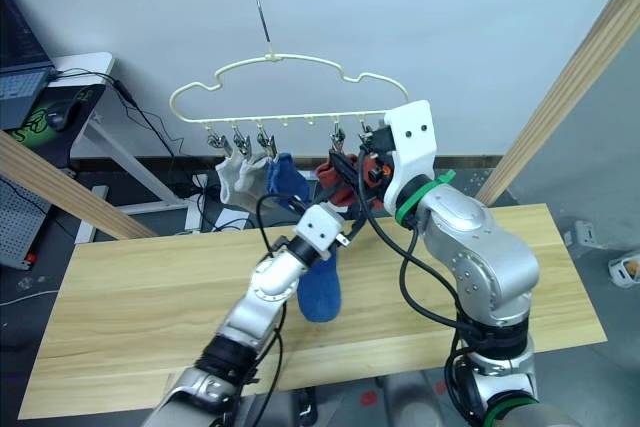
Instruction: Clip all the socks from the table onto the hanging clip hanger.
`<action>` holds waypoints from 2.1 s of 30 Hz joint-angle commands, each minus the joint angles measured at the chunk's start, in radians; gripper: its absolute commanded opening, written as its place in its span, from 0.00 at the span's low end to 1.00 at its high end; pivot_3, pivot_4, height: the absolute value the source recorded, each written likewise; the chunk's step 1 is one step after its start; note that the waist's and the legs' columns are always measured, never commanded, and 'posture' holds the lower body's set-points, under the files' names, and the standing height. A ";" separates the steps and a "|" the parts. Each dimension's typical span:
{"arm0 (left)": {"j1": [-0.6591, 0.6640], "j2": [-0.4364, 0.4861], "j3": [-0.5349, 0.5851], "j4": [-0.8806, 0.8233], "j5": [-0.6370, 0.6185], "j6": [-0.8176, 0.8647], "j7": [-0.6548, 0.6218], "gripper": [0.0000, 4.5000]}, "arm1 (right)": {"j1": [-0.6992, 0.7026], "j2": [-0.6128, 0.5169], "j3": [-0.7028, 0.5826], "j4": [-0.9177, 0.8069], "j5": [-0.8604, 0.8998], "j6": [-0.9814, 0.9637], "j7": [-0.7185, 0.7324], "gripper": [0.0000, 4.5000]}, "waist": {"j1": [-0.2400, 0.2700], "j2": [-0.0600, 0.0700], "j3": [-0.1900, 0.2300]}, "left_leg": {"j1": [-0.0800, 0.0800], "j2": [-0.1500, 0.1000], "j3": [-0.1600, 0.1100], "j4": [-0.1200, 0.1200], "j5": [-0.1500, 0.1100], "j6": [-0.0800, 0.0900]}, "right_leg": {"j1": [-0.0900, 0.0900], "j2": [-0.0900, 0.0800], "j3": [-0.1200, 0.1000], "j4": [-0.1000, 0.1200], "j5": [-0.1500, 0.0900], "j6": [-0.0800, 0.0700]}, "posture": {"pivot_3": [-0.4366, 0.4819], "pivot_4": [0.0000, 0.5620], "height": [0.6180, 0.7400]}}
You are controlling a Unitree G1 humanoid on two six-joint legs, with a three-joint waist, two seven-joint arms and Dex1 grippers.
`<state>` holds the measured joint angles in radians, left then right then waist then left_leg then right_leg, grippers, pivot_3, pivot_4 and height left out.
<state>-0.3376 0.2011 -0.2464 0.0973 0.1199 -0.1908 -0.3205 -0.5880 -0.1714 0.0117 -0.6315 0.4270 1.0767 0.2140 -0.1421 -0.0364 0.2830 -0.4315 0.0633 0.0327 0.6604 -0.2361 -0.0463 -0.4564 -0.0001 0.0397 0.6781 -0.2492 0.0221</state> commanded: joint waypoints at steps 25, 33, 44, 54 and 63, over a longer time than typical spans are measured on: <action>-0.079 0.300 0.214 -0.542 -0.586 0.693 -0.413 0.74 | 0.076 -0.002 0.048 0.052 -0.180 -0.117 -0.211 0.43 | 0.002 0.000 0.000 | 0.001 -0.001 -0.001 0.001 0.000 0.000 | 0.000 0.000 0.002 -0.001 0.000 0.001 | 0.26 0.47 0.96; -0.094 0.315 0.205 -0.508 -0.573 0.661 -0.435 0.74 | 0.010 0.085 0.056 0.187 -0.235 -0.193 -0.233 0.43 | 0.003 0.000 0.000 | 0.001 -0.001 -0.001 0.001 0.000 0.000 | 0.000 0.000 0.002 0.000 0.000 0.000 | 0.27 0.45 0.96; -0.089 0.322 0.203 -0.472 -0.546 0.617 -0.452 0.74 | -0.006 0.123 0.054 0.259 -0.292 -0.273 -0.231 0.69 | 0.004 0.000 0.000 | 0.000 -0.001 -0.001 0.001 0.000 0.000 | 0.000 0.000 0.002 0.000 0.002 -0.003 | 0.28 0.45 0.96; -0.083 0.319 0.204 -0.467 -0.526 0.609 -0.453 0.74 | -0.038 0.160 0.042 0.317 -0.327 -0.331 -0.247 0.69 | 0.004 0.000 0.000 | 0.000 -0.001 -0.001 0.002 0.000 0.000 | 0.000 0.000 0.002 0.001 0.002 -0.004 | 0.28 0.45 0.96; -0.074 0.315 0.202 -0.470 -0.519 0.604 -0.453 0.74 | -0.060 0.210 0.027 0.342 -0.332 -0.352 -0.261 0.69 | 0.004 0.000 0.000 | 0.000 -0.001 -0.001 0.002 0.000 0.000 | 0.000 0.000 0.002 0.001 0.003 -0.005 | 0.29 0.45 0.96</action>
<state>-0.4180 0.5164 -0.0489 -0.3494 -0.3985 0.4321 -0.7742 -0.6356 0.0295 0.0496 -0.2609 0.1000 0.7507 -0.0309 -0.1377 -0.0366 0.2825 -0.4314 0.0627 0.0318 0.6623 -0.2359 -0.0465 -0.4565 0.0000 0.0416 0.6791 -0.2465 0.0175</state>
